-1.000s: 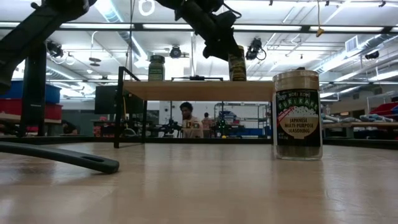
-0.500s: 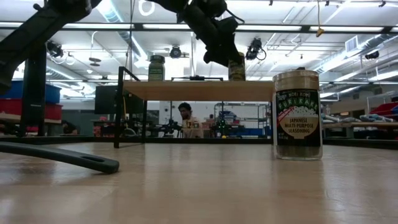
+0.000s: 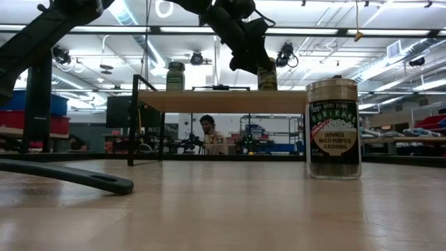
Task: Shelf spices
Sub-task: Put the golden seasoning bottle on the shelf
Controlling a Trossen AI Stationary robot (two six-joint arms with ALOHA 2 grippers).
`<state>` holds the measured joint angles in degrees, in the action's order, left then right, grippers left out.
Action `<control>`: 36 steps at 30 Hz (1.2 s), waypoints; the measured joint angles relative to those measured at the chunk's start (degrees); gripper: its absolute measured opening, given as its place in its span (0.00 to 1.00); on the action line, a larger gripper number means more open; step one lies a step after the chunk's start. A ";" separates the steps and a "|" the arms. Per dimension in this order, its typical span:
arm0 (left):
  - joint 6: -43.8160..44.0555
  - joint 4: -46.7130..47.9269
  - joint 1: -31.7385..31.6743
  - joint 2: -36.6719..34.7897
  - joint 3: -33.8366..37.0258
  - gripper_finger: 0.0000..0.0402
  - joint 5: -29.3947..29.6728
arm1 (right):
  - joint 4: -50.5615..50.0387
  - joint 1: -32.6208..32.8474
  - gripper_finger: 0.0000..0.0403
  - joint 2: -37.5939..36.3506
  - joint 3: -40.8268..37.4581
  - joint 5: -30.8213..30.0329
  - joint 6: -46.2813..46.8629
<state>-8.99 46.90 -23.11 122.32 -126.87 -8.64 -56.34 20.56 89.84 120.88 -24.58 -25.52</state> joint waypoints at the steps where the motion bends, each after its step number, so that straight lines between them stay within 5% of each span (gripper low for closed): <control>1: -0.11 0.08 0.23 0.00 0.00 0.62 -0.01 | 0.01 0.00 0.73 0.00 0.00 -0.01 0.00; 17: -2.60 -1.79 2.24 -0.02 -1.64 0.75 3.45 | 0.04 0.06 0.73 0.00 0.00 -0.38 0.46; 22: -2.69 0.89 2.33 -0.19 -8.20 0.75 3.46 | 0.05 1.61 0.73 0.00 0.00 -7.47 -0.51; 36: -4.78 6.45 1.37 -16.82 -7.32 0.69 4.44 | -1.55 11.22 0.73 0.00 0.00 -27.92 -0.48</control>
<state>-13.77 53.35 -21.74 105.50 -134.19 -4.21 -57.89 31.78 89.84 120.88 -52.50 -26.00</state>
